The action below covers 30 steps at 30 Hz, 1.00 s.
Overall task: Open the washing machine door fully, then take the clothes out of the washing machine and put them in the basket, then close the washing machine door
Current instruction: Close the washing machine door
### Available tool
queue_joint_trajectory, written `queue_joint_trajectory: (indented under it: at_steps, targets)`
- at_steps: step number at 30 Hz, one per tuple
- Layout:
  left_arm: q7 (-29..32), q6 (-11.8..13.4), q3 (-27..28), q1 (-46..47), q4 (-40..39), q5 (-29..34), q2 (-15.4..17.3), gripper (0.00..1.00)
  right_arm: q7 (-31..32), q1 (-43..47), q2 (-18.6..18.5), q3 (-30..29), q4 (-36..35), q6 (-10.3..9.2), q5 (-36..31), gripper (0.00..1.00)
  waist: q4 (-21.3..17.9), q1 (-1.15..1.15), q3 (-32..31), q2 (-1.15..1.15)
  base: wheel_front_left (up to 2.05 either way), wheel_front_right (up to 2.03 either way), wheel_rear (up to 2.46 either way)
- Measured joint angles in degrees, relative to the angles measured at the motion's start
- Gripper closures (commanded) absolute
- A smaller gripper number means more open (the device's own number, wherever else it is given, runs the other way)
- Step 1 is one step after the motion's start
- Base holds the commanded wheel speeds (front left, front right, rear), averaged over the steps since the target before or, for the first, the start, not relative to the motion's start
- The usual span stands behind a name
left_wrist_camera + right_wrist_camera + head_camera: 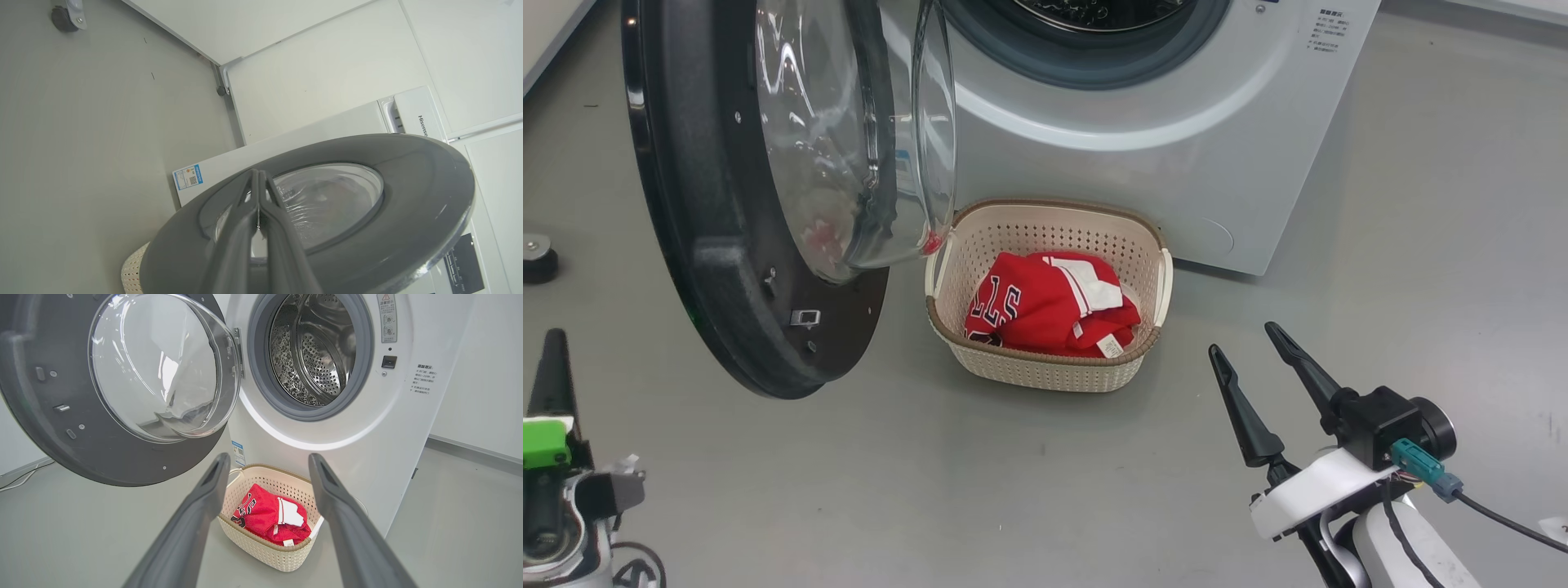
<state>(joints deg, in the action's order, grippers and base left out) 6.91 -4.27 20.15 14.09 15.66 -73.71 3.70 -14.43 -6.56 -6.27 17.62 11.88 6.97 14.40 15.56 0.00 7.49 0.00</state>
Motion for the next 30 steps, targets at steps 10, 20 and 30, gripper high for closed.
queue_joint_trajectory:
  at_steps: [10,20,30]
  targets:
    - [14.06,7.28,1.86,4.14,0.43,-14.54,-0.99,1.0,0.0,-0.01,0.05,0.41,0.56,0.0,0.01,0.0,-1.02,0.0,-0.14,0.0,0.0,0.0,0.0]
    - [22.4,10.03,0.88,4.79,-1.36,-19.06,-0.98,1.0,0.0,-0.03,0.07,0.42,0.69,0.0,0.01,0.0,-1.73,0.0,0.16,0.0,0.0,0.0,0.0]
    - [27.21,10.53,-0.07,4.7,-3.68,-22.35,-1.02,1.0,0.0,-0.36,0.2,0.14,0.71,0.01,0.02,0.0,-3.07,0.0,0.64,0.0,0.0,0.0,0.0]
